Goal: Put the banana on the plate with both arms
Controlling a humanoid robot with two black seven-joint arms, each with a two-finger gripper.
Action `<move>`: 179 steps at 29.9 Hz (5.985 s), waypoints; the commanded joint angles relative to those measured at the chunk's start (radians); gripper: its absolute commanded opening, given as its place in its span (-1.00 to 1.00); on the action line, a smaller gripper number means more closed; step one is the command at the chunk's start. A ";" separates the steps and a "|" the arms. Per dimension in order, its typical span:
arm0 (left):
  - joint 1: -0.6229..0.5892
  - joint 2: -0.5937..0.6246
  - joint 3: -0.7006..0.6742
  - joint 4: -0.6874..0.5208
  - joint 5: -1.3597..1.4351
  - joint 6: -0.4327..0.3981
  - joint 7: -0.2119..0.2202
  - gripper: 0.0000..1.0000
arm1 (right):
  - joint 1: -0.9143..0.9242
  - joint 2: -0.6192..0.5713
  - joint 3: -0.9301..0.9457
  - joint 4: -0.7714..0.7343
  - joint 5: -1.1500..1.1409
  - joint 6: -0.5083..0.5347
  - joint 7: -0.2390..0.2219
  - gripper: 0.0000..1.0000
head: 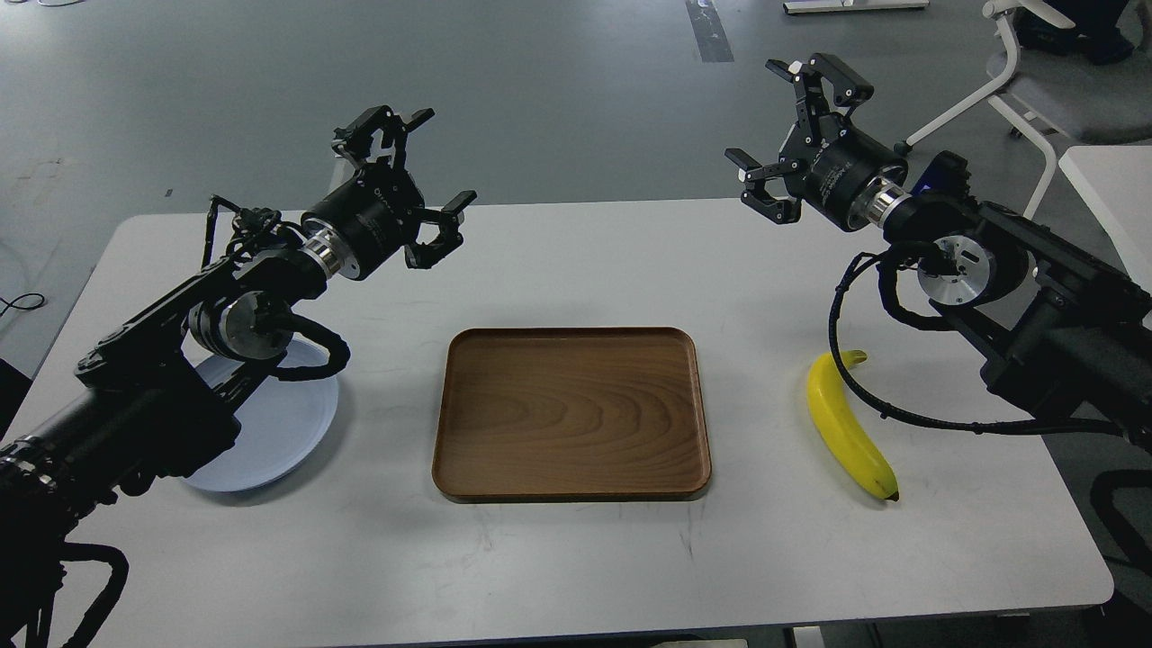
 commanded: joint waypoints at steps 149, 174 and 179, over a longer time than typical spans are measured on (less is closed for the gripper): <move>0.318 0.487 0.515 0.124 1.205 0.597 -0.357 -0.73 | -0.062 -0.112 -0.026 0.056 -0.099 -0.013 -0.014 1.00; 0.036 0.535 0.512 -0.259 1.182 0.497 -0.357 -1.00 | -0.099 -0.270 0.021 0.114 -0.113 -0.013 -0.010 1.00; -0.038 0.465 0.516 -0.318 1.199 0.488 -0.357 -1.00 | -0.124 -0.319 0.047 0.148 -0.112 -0.016 -0.008 1.00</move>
